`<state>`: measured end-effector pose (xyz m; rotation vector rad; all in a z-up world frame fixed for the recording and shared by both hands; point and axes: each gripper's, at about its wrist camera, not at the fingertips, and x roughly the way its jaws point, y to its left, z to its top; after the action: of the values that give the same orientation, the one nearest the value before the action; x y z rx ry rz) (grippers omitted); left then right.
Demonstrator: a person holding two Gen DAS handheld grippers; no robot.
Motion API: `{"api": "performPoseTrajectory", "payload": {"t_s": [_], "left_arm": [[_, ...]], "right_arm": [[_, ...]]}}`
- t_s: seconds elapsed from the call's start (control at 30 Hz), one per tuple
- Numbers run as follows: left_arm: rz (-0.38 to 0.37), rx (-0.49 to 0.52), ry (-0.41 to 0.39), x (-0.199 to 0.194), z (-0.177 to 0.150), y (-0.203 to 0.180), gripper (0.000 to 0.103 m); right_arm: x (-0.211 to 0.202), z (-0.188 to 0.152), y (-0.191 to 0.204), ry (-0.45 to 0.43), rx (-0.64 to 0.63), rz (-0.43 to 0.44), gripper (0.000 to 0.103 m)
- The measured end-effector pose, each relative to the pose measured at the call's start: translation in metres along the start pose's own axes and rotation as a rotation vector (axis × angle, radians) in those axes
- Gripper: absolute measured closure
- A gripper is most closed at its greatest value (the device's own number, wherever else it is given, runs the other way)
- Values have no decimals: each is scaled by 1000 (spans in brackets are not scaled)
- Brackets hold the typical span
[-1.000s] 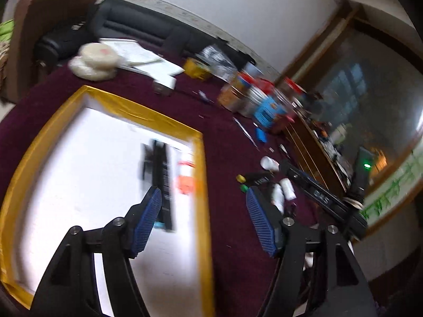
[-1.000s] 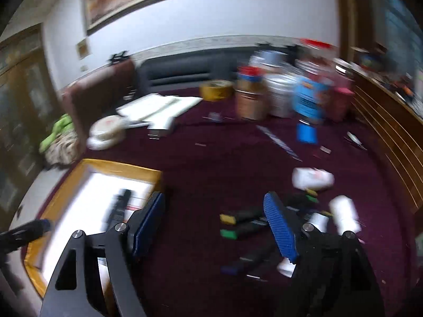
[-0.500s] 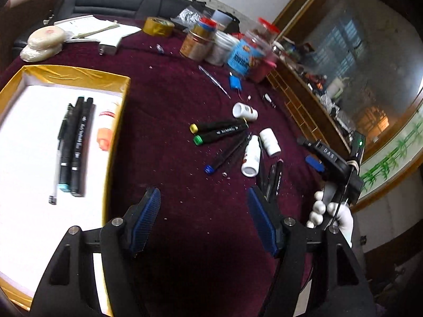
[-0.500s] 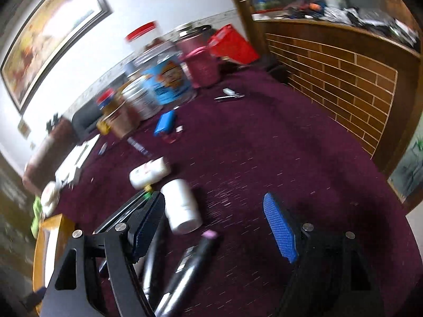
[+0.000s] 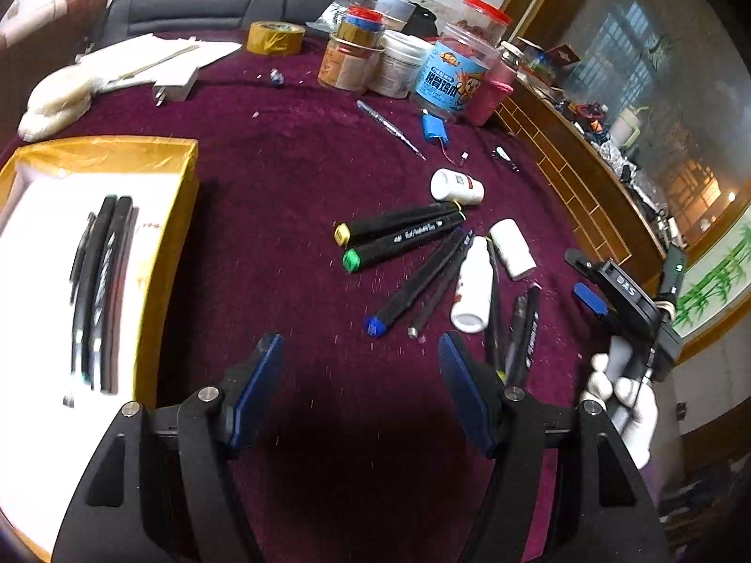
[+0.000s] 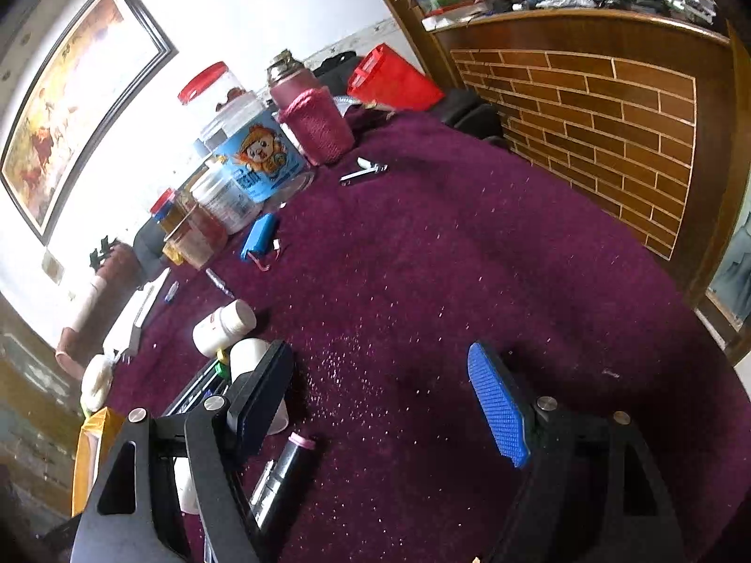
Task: Organize rigid objects
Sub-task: 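Close the left tool on the yellow- and green-capped black markers, then lift the yellow-capped marker with the left tool toward the box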
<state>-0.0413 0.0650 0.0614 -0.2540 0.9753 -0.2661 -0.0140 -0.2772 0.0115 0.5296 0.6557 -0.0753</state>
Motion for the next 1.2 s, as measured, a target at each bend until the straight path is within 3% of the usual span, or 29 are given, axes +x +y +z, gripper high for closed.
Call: {"api": "performPoseTrajectory", "payload": {"t_s": [0.1,0.23,0.37,0.5,0.6,0.67,0.73,0.8,1.07,1.2], "left_arm": [[27,56,-9,15,12,-11,36],[113,209,-15,44,38,-32,36],[145,327,-8,73,62,-43,36],[155,506,44,106,68,-62,36],[191,579,92,128,63,-67,37],[180,573,85,131,65,-65,45],[126,511,102,129,68,-58,64],[135,508,90,125,64,-58,76],[90,411,130,89,25,-44,76],[18,358,158,66,-6,-43,76]], "right_arm": [[5,-2,-3,31,7,8,31],[7,-3,-4,42,12,14,31],[8,-4,-2,44,-1,1,30],[9,-4,0,45,-12,-8,30],[9,-4,1,45,-18,-13,30],[9,-5,1,45,-21,-16,30],[9,-5,2,45,-23,-18,30],[9,-4,2,45,-25,-20,30],[9,-5,3,46,-28,-23,30],[9,-5,3,46,-31,-26,30]]}}
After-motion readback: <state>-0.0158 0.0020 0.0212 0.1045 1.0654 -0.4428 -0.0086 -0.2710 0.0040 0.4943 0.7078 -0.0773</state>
